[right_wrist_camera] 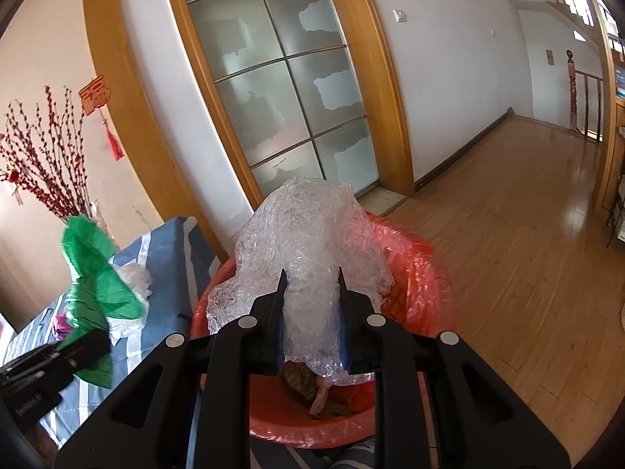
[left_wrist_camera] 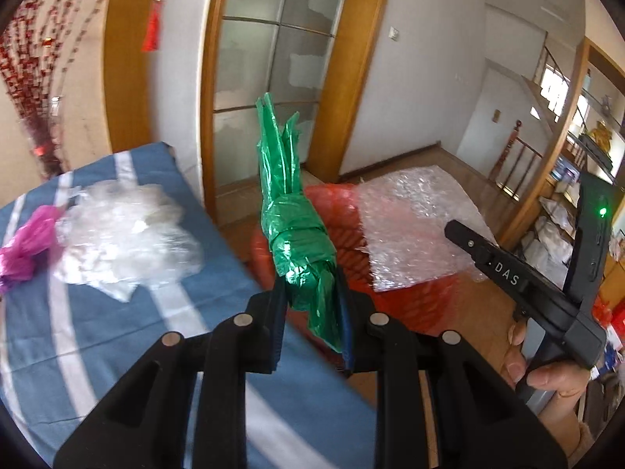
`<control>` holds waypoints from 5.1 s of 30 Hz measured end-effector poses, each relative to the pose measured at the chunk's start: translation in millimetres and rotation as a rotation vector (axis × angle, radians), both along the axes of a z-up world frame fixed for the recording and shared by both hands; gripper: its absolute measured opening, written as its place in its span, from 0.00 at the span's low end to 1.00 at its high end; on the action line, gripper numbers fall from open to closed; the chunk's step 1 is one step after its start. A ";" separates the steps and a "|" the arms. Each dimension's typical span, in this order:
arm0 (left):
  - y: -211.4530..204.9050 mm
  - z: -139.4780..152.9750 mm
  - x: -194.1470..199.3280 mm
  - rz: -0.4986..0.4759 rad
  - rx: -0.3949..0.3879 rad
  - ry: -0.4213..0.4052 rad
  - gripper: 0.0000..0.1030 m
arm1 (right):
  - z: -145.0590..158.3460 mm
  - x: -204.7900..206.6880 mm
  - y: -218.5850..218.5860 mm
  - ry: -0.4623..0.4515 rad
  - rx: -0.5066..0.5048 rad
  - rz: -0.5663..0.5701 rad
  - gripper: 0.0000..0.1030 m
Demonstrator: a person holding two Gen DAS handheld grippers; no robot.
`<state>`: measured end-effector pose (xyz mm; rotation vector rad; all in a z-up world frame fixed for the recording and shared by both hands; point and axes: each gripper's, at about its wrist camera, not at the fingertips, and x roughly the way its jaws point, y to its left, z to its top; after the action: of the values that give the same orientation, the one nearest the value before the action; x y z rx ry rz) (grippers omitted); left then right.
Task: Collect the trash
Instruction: 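Open both grippers over the red basket to drop the bags, then move both open grippers back over the remaining bags on the table, then grasp the clear plastic bag with the right gripper while the left gripper grasps the paw-print bag, then carry the clear bag and paw-print bag over the red basket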
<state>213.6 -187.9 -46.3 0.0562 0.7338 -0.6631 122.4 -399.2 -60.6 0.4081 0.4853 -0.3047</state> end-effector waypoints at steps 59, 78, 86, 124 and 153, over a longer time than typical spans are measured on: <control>292.6 -10.1 22.6 0.689 0.154 -0.066 0.80 | 5.6 133.0 186.2 0.115 -0.097 0.448 0.57; 338.7 -33.4 44.5 0.769 0.200 -0.019 0.79 | -32.5 180.1 219.0 0.227 -0.096 0.495 0.11; 344.8 -40.7 51.8 0.781 0.189 0.032 0.65 | -14.1 138.5 211.6 0.120 -0.087 0.480 0.09; 350.8 -55.9 62.6 0.756 0.188 0.138 0.12 | -14.6 117.5 221.2 0.081 -0.179 0.401 0.09; 221.8 45.6 -19.6 0.439 0.006 -0.119 0.08 | 25.5 44.7 152.3 -0.029 -0.056 0.338 0.09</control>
<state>194.0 33.9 -0.7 -0.0592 0.6069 -0.2355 167.1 -247.0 -35.1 0.2694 0.5070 0.0141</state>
